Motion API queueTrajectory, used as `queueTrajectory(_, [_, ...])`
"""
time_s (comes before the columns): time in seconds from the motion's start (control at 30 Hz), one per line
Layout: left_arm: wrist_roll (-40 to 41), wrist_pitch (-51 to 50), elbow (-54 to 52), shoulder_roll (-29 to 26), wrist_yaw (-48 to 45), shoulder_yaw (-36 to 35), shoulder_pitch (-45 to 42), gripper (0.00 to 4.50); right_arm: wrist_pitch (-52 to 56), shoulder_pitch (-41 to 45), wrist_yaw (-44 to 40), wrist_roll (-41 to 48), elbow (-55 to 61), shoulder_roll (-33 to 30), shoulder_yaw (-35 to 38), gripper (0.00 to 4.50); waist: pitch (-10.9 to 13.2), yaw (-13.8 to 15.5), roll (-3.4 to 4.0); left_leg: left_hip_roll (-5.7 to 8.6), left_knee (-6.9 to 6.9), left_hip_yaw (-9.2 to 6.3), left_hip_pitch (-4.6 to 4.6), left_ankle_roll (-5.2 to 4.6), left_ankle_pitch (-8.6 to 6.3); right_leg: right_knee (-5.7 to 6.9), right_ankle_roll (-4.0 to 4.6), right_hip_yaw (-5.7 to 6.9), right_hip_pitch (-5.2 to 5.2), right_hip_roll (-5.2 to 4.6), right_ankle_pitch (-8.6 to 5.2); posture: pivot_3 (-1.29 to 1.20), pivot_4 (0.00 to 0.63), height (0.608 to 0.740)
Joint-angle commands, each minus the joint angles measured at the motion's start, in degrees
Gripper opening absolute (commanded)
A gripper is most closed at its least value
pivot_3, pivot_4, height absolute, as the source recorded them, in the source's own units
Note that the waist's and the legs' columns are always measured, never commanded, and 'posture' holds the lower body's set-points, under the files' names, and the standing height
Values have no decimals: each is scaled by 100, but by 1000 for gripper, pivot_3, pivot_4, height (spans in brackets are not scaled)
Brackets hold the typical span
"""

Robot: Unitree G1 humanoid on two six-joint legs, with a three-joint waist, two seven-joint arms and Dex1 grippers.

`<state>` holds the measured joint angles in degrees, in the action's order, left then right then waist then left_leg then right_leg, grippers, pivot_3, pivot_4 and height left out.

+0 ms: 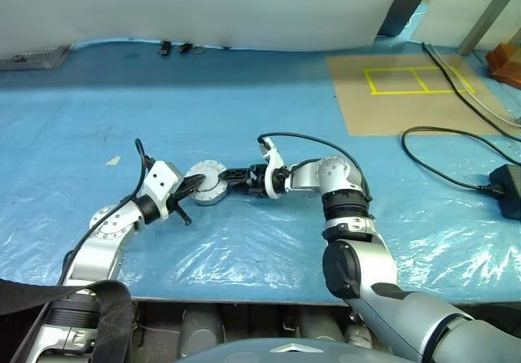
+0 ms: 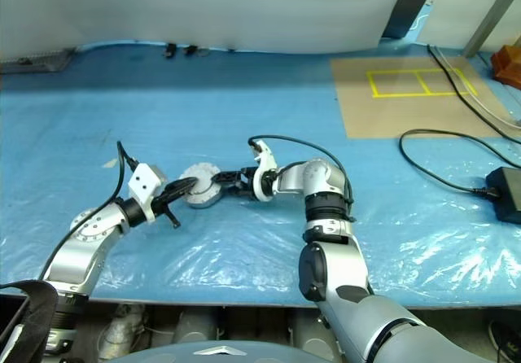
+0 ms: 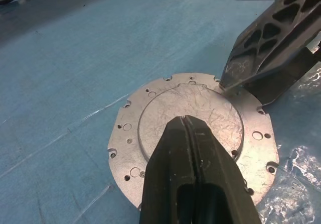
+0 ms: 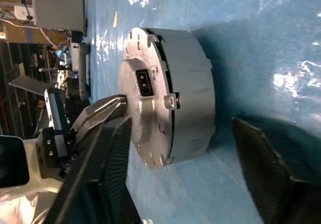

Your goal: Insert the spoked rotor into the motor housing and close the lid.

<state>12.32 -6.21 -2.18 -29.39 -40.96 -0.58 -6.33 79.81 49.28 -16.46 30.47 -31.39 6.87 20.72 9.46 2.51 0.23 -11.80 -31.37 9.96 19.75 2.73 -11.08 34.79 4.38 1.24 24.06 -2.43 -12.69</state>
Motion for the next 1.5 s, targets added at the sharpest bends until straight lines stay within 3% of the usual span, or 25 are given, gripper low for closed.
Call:
queueTrajectory(0.03, [-85, -96, 137, -83, 14, -30, 95, 0, 108, 73, -11, 56, 212, 396, -485, 2085, 0, -7, 0, 0, 0, 0, 0, 0, 0, 0, 0, 0, 1, 1, 0, 0, 150, 740])
queueTrajectory(0.13, [-84, -83, 167, -85, 9, -32, 72, 0, -136, -21, 38, -98, 260, 339, -803, 2085, 0, -18, 0, -2, 1, 0, -1, 0, 0, 1, 0, 0, 1, 4, 0, 0, 150, 740])
queueTrajectory(0.37, [-106, -82, 192, -65, 15, 6, 44, 0, -282, 146, 187, 91, 137, 441, -613, 2085, 0, -15, 0, -1, 1, 1, -4, 0, 0, 1, 0, -1, 1, 2, 0, 0, 150, 740])
queueTrajectory(0.47, [-114, -73, 211, -63, 12, 16, 26, 0, -261, 162, 178, 175, 136, 448, -596, 2632, 0, -15, 0, -2, 1, 1, -3, 0, 0, 2, 0, -1, 1, 2, 0, 0, 150, 740])
queueTrajectory(0.6, [-120, -71, 230, -68, 8, 25, 14, 0, -256, 158, 249, 211, 103, 427, -611, 3949, 0, -13, 0, -1, 1, 1, -3, 0, 0, 1, 0, -1, 1, 2, 0, 0, 150, 740])
queueTrajectory(1.1, [-100, -27, 321, -136, -20, -59, 35, 0, -701, 296, 975, 425, -563, 718, -370, 3949, -2, -9, 2, 0, 1, 1, -18, 0, 0, 2, -2, -2, -18, 0, -1, 0, 150, 740])
queueTrajectory(1.3, [-78, -14, 333, -137, -11, -72, 27, 0, -595, 475, 972, 923, -743, 776, -95, 3949, -2, -8, 2, 0, 2, 1, -56, -1, -1, 1, -39, -2, -47, -2, -22, 0, 150, 740])
queueTrajectory(1.5, [-94, 11, 363, -109, 26, -76, -3, 0, -438, 512, 1039, 1223, -751, 873, -46, 3949, -2, -8, 2, 1, 8, 3, -32, 0, 0, -3, -5, -2, -23, -1, -4, 0, 150, 740])
